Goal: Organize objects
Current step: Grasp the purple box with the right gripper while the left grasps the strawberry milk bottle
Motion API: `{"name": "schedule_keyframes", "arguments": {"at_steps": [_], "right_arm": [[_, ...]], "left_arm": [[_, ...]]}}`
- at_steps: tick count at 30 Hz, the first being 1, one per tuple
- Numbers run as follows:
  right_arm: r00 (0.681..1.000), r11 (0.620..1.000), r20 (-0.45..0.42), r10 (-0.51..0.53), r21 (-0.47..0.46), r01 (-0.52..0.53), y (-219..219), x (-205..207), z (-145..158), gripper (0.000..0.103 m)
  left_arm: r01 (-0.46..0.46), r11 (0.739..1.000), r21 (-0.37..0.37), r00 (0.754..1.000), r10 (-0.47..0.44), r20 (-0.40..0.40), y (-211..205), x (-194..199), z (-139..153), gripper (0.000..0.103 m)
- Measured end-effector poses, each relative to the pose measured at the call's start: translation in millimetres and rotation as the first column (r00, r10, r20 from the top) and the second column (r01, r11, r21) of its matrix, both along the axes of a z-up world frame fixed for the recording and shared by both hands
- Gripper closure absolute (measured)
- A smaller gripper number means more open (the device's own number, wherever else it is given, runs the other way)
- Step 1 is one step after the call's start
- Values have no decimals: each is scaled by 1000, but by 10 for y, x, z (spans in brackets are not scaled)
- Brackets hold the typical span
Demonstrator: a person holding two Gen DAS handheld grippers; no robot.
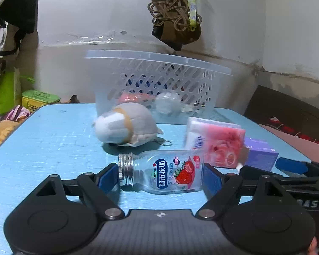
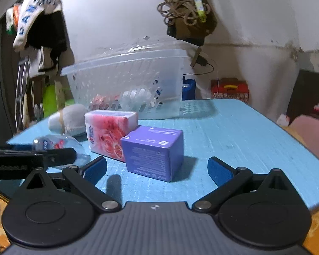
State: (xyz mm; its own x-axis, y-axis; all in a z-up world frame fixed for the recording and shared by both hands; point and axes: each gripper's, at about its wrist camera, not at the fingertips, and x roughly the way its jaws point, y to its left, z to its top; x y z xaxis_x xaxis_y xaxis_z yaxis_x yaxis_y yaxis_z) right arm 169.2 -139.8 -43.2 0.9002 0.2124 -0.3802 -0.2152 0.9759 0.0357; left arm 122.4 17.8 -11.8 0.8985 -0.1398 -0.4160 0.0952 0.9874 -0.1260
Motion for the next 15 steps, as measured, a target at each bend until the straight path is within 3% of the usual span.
{"name": "schedule_keyframes", "arguments": {"at_steps": [8,9,12,15], "right_arm": [[1000,1000,26,12,-16,-12,4,75,-13,31],[999,1000,31,12,-22,-12,7,67,-17,39],[999,1000,43,15,-16,-15,-34,17,-22,39],[999,1000,54,8,8,-9,-126,-61,-6,39]], "left_arm": [[7,997,78,1000,-9,28,-49,-17,-56,9],[6,996,89,999,-9,31,-64,-20,-66,9],[2,994,109,999,-6,45,-94,-34,-88,8],[15,998,59,998,-19,64,-35,-69,-86,14]]}}
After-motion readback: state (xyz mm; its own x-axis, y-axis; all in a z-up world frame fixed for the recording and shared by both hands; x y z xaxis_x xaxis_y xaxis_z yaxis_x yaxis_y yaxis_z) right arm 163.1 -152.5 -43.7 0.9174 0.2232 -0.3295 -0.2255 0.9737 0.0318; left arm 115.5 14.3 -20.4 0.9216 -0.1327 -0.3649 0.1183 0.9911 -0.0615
